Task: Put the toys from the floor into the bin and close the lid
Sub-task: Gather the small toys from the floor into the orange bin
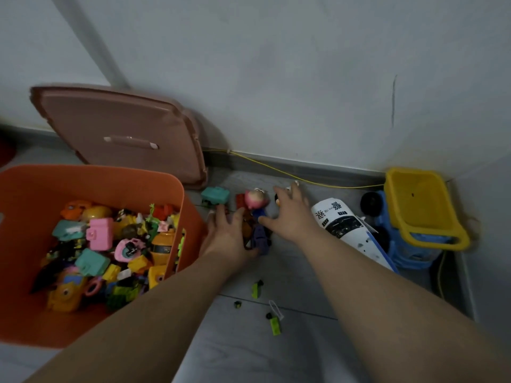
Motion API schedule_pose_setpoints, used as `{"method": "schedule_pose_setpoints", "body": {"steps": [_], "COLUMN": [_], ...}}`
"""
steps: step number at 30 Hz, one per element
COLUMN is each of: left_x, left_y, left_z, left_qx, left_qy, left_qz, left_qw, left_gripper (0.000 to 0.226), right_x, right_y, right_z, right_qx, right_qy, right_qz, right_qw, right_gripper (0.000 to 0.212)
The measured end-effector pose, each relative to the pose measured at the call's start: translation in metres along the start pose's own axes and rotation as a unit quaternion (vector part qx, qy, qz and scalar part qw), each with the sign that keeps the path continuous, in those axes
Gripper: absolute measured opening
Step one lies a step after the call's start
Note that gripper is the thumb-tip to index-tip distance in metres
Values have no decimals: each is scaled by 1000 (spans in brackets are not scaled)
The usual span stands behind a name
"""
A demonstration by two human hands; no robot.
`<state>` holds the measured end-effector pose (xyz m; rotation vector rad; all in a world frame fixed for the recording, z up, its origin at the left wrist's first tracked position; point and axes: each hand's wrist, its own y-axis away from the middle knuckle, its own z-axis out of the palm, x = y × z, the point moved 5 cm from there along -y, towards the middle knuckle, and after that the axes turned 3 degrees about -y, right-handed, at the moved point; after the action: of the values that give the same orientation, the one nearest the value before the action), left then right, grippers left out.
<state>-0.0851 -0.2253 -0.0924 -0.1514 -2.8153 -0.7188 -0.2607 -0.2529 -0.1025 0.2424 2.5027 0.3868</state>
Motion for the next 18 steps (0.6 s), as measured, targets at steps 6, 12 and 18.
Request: {"method": "schedule_pose_setpoints", "body": {"steps": [6,12,18], "left_x": [4,10,18], "left_y": [-15,-19,-16], "left_z": [19,46,48], "left_qx": [17,8,2], "left_qy": [37,30,-9], "left_qz": [-37,-37,-64], "left_qw": [998,999,998], "left_gripper": [120,112,104], "right_x": [-8,-14,-16], "right_y": [-19,-17,-14], "right_z": [23,35,48], "right_qx": [-56,-56,-71], "right_qy": [109,124,124], "right_qz": [-57,-111,-107], "right_qw": [991,985,984], "right_gripper": [93,72,37]}}
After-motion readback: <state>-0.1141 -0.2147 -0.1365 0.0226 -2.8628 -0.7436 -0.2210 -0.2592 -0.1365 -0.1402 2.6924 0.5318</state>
